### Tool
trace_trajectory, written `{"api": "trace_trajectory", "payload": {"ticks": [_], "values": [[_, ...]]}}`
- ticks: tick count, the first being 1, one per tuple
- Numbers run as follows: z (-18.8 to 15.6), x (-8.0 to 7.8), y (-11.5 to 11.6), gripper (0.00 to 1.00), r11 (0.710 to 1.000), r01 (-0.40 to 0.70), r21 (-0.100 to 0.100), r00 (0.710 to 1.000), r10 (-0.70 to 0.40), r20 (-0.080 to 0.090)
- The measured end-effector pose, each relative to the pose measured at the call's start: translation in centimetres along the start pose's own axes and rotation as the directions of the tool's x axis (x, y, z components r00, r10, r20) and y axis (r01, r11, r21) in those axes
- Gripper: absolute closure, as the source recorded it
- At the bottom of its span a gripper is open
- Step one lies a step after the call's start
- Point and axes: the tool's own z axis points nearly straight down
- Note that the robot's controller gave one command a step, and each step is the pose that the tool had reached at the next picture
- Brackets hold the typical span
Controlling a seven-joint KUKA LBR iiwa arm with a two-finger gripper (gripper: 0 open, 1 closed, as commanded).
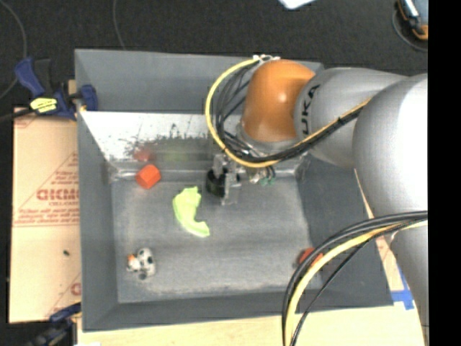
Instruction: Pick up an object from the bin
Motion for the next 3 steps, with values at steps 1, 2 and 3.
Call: {"api": "trace_trajectory", "payload": {"ticks": [1,2,3], "values": [[-5.1,0.7,1.6,1.00,1.000,0.018,0.001,1.000,-0.018,0.015],[-4.4,0.6,1.5,1.00,0.999,0.040,0.002,0.999,-0.040,0.011],[-3.8,0.5,-0.3,1.00,0.998,0.067,0.003,0.998,-0.067,0.018]]}}
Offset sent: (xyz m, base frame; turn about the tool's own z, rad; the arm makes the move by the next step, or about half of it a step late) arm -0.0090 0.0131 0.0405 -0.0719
